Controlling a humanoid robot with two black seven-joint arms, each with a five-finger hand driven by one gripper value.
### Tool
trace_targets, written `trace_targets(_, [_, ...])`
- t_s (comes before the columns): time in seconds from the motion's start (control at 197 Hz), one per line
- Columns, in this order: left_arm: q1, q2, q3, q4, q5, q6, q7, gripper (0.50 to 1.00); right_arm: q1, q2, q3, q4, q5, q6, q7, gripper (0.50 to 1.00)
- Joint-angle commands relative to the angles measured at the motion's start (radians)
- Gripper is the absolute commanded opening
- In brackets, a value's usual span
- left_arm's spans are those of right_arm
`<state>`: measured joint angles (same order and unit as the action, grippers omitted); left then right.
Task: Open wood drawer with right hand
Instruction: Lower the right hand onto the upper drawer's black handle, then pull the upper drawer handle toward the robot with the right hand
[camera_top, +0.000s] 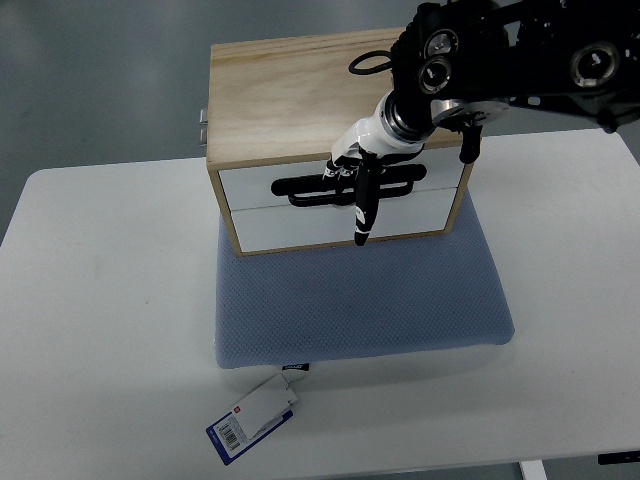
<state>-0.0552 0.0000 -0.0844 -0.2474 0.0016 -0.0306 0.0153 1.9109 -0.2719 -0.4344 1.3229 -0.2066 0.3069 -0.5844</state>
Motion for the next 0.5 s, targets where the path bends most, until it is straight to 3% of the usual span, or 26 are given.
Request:
trace_targets(0.0, [0.0,0.0,0.0,-0.001,0.0,0.0,0.0,1.0,-0.007,-0.001,-0.007,-0.004,-0.008,0.001,0.0,0.944])
trace_targets(0.493, [0.0,0.0,-0.001,0.0,-0.002,0.0,0.0,1.0,-0.039,0.002,-0.007,-0.004,-0.002,0.023,0.0,0.946])
